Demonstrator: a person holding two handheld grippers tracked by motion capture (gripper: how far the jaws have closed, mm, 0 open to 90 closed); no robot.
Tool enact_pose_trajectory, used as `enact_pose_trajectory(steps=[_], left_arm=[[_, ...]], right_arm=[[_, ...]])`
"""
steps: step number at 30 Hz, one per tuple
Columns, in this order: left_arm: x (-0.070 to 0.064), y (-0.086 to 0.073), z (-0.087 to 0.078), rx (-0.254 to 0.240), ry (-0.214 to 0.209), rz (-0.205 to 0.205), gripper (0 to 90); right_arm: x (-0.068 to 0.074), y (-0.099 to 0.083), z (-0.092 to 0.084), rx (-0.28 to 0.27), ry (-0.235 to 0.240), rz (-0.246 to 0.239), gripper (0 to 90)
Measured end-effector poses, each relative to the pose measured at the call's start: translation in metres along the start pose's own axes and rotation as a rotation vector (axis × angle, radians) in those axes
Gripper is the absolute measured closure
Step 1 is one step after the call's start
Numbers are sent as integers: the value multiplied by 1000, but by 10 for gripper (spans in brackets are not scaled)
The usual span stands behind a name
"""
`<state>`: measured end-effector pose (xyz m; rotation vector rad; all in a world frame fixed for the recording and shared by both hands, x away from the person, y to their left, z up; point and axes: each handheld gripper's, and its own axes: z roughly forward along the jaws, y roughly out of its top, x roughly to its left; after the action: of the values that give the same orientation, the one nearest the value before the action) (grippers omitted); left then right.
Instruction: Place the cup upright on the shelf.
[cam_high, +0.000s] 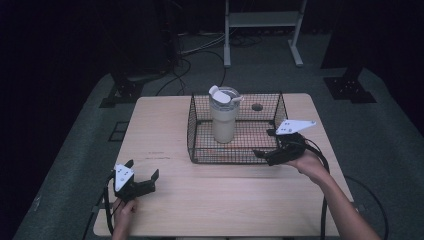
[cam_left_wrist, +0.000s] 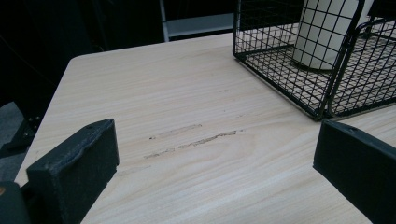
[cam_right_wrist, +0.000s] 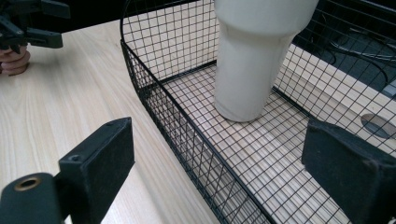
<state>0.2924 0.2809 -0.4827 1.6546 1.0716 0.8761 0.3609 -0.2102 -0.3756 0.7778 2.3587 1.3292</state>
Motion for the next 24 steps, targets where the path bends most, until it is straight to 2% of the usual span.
enact_pose_trajectory(steps=[18,24], left_arm=[[0,0,0,2,0,2,0],[0,0,0,6,0,3,0]], right_arm=[[16,-24,-10,-19,10,6,89],[18,-35,-13,-30,11,22,88]])
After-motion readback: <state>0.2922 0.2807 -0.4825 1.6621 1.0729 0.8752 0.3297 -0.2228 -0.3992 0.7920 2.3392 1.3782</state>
